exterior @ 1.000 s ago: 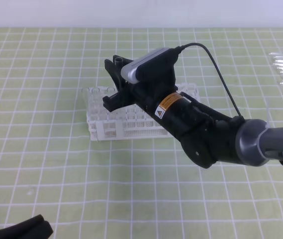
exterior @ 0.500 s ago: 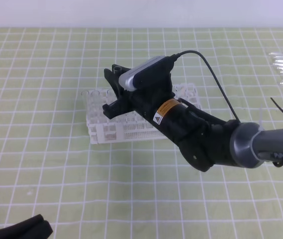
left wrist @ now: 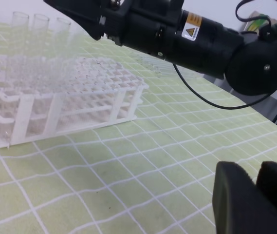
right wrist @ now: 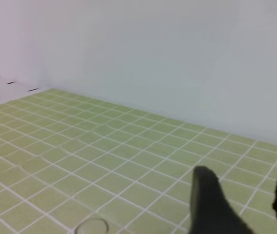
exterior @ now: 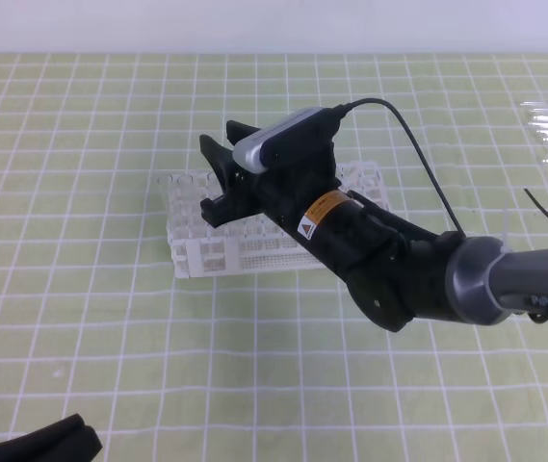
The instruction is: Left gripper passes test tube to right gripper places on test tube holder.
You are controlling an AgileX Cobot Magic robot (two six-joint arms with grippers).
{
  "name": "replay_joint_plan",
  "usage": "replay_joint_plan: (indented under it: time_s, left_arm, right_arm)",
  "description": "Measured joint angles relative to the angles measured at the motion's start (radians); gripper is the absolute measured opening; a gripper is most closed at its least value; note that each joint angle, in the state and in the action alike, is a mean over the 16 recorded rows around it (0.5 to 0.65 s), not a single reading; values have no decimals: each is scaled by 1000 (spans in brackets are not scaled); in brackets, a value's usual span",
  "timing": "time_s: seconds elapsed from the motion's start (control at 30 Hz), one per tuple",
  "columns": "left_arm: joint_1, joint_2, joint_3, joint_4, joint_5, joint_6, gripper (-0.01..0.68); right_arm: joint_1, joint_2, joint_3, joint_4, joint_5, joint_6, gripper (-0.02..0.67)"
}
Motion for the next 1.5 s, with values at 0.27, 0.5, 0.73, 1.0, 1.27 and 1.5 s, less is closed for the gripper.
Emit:
replay_joint_plan:
  time_s: [0.27,0.5,0.73,1.0,1.27,1.5]
  left_arm:
    - [0,1,1,0,2,-1,9]
    - [0,0,1,0,2,-1,9]
    - [0,1,1,0,6,-2,9]
    - [0,2,3,-1,16,-2,9]
    - [0,1,-1,0,41,0,9]
    - [0,0,-3,0,72,0,9]
  right_arm:
    - [0,-48,0,-16,41,-16,33]
    - [0,-192,26,-54,189,-25,30]
    - [0,-464,136,-87,369,-1,15]
    - [0,-826,331,-94,496,50,1]
    - [0,-1038,467,-94,578,80,-1]
    - [-3,-1086,508,-94,650,80,-1]
